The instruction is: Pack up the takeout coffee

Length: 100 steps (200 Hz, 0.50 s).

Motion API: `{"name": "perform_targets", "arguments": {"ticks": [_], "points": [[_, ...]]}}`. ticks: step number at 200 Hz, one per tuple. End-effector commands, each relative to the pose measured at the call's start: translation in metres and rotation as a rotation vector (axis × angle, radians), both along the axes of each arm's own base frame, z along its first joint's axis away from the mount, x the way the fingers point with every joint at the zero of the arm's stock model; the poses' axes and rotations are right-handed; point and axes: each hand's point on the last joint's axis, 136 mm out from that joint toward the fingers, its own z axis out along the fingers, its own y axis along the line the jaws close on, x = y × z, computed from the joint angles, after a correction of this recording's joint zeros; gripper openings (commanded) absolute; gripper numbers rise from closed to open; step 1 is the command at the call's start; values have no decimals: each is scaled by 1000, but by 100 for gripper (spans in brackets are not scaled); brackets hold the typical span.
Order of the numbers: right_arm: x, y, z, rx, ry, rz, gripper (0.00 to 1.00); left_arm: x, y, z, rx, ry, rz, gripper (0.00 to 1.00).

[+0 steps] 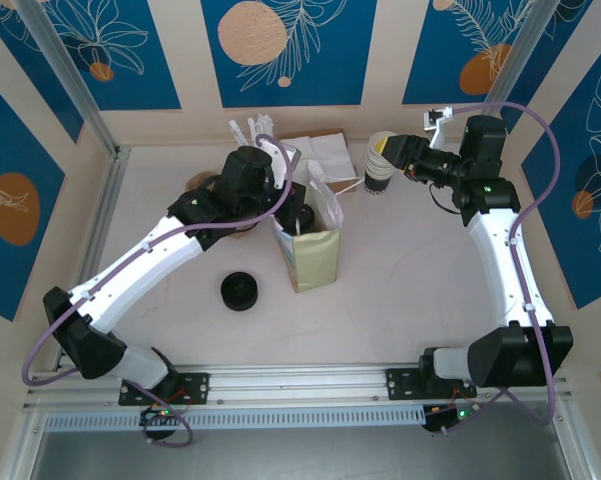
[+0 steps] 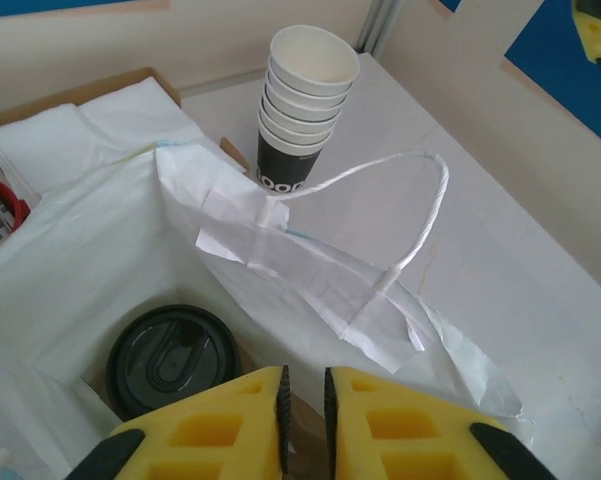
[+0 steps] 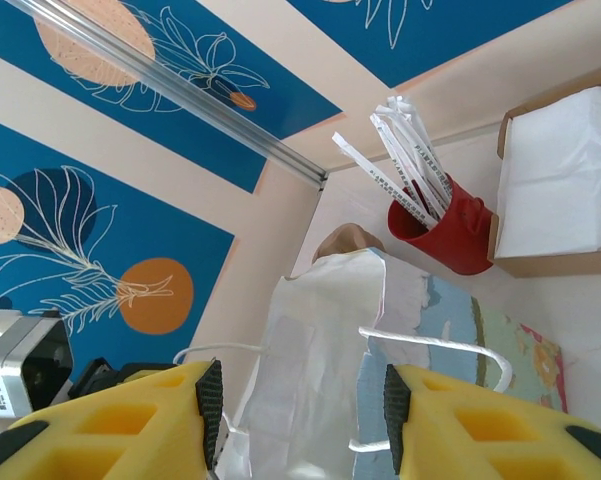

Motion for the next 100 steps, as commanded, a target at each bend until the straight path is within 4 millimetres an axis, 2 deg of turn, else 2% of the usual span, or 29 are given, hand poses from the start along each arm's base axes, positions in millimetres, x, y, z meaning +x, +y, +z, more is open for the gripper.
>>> {"name": "perform_targets", "arguments": {"ticks": [1,10,25,36,63,100], "points": [[4,-2,-7,16,41,-13,48,-9,2,39,-89,-63,-12,25],[5,0,-9,20,49,-9,48,-11,3,45,-95,-67,-13,33],[6,1,-11,23,61,-2,48,-14,6,56,-112,-74,-15,53],[8,3,-13,20,71,-2,51,-17,10,64,-124,-85,-9,60],[15,11,-14,2,77,16,51,-21,36,75,-118,-106,82,68],[36,30,-11,-117,70,23,51,-34,88,64,-112,-137,251,76]]}}
